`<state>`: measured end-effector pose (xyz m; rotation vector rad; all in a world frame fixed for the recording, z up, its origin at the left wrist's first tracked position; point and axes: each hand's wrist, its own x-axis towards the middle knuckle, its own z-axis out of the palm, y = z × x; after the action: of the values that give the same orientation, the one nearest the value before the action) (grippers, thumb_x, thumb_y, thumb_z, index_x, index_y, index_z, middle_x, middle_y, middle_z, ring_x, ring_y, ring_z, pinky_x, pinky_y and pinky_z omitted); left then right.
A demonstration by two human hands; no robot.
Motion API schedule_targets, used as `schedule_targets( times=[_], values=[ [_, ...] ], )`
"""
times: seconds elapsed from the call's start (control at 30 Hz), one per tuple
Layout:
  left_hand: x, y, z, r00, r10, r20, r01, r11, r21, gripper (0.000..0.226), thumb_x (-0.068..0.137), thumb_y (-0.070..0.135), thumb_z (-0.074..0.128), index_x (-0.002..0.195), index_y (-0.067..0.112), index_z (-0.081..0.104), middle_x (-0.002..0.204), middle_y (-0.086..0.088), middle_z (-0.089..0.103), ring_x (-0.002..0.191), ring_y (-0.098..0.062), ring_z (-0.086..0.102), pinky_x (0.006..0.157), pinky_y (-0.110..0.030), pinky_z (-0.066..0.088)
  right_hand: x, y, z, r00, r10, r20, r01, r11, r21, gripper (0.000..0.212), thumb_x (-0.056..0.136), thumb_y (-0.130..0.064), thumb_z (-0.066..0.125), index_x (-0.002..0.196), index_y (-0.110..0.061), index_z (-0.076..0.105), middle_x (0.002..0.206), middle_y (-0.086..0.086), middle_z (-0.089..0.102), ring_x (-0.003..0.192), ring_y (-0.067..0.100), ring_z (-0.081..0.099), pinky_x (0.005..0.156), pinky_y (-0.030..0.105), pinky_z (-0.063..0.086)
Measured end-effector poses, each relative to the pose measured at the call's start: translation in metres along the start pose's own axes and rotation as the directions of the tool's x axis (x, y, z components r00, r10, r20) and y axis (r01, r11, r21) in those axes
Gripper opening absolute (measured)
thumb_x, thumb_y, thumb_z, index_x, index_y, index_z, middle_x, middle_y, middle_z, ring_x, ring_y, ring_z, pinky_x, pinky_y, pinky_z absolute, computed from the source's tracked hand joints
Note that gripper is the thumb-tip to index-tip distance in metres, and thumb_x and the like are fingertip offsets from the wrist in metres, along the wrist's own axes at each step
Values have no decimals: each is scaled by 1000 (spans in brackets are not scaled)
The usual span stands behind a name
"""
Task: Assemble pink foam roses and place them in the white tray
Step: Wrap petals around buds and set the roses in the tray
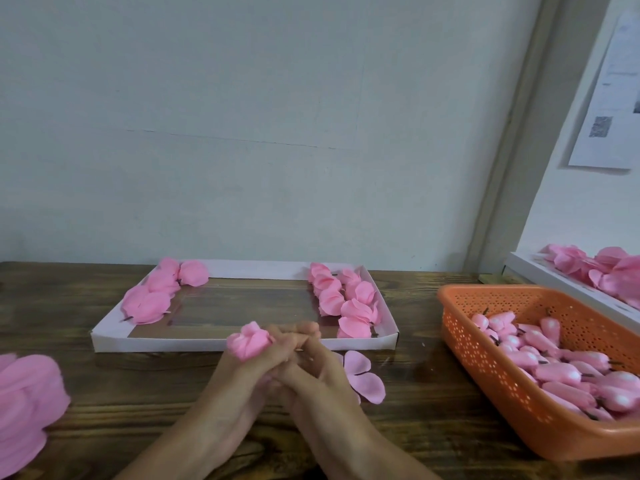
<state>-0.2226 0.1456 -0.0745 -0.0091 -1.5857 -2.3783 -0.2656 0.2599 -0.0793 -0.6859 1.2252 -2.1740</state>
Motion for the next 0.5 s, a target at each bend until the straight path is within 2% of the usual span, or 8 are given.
schedule_targets(
  times=[0.07, 0.1, 0.17, 0.2, 0.27, 0.33, 0.4, 0.5],
  values=[
    [2, -1, 0, 986, 91, -139, -78, 992, 98, 18, 79, 24, 88, 91, 12, 81, 114, -17, 77, 104, -37, 75, 73, -39, 63, -3, -1, -3, 997, -65, 47, 74, 971, -228, 46, 88, -2, 75, 132, -8, 61, 128, 7, 73, 123, 25, 68, 108, 45, 54],
    [4, -2, -3, 969, 142, -204, -109, 980, 166, 12, 78, 20, 87, 87, 14, 82, 105, -16, 79, 98, -33, 77, 70, -35, 62, -4, 0, -7, 988, -137, 67, 152, 898, -412, 48, 88, 0, 75, 131, -15, 61, 126, 0, 73, 119, 20, 69, 102, 38, 57],
    [8, 0, -9, 929, 269, -255, -164, 916, 367, 6, 80, 12, 83, 78, 17, 81, 87, -12, 80, 84, -22, 78, 68, -26, 60, -6, -2, -16, 935, -337, 107, 307, 623, -719, 51, 88, -3, 72, 131, -25, 57, 128, -10, 66, 123, 12, 64, 99, 30, 55],
    [10, 1, -13, 915, 314, -252, -175, 873, 456, 13, 82, 8, 83, 72, 14, 77, 79, -12, 78, 76, -18, 75, 67, -24, 58, -6, -4, -19, 890, -428, 155, 360, 454, -815, 53, 89, -5, 70, 135, -27, 54, 135, -12, 58, 130, 10, 57, 104, 29, 50],
    [13, 1, -17, 911, 334, -241, -177, 846, 503, 21, 81, 6, 84, 66, 10, 70, 66, -12, 72, 62, -14, 66, 60, -25, 53, -3, -8, -23, 809, -498, 313, 444, 168, -880, 59, 92, -9, 68, 146, -27, 49, 152, -10, 43, 144, 9, 42, 114, 22, 39],
    [13, 0, -17, 933, 308, -188, -186, 857, 480, 19, 74, 14, 88, 69, 8, 70, 67, -10, 71, 62, -12, 64, 58, -26, 52, -1, -11, -22, 777, -418, 471, 524, 13, -852, 64, 93, -8, 65, 152, -27, 48, 161, -8, 36, 146, 8, 39, 117, 21, 34],
    [13, -4, -16, 948, 281, -150, -170, 846, 506, 25, 65, 27, 79, 70, 5, 69, 68, -9, 70, 66, -13, 63, 57, -28, 51, 1, -12, -22, 745, -345, 570, 595, -43, -803, 63, 91, -3, 62, 151, -18, 51, 161, -3, 41, 143, 14, 46, 117, 29, 38],
    [13, -6, -17, 946, 287, -152, -168, 833, 527, 13, 66, 12, 66, 67, -1, 64, 65, -7, 63, 66, -17, 60, 56, -32, 48, 3, -13, -24, 721, -331, 608, 624, -70, -778, 62, 87, 0, 66, 148, -8, 55, 156, 1, 51, 140, 18, 50, 115, 34, 42]
  ],
)
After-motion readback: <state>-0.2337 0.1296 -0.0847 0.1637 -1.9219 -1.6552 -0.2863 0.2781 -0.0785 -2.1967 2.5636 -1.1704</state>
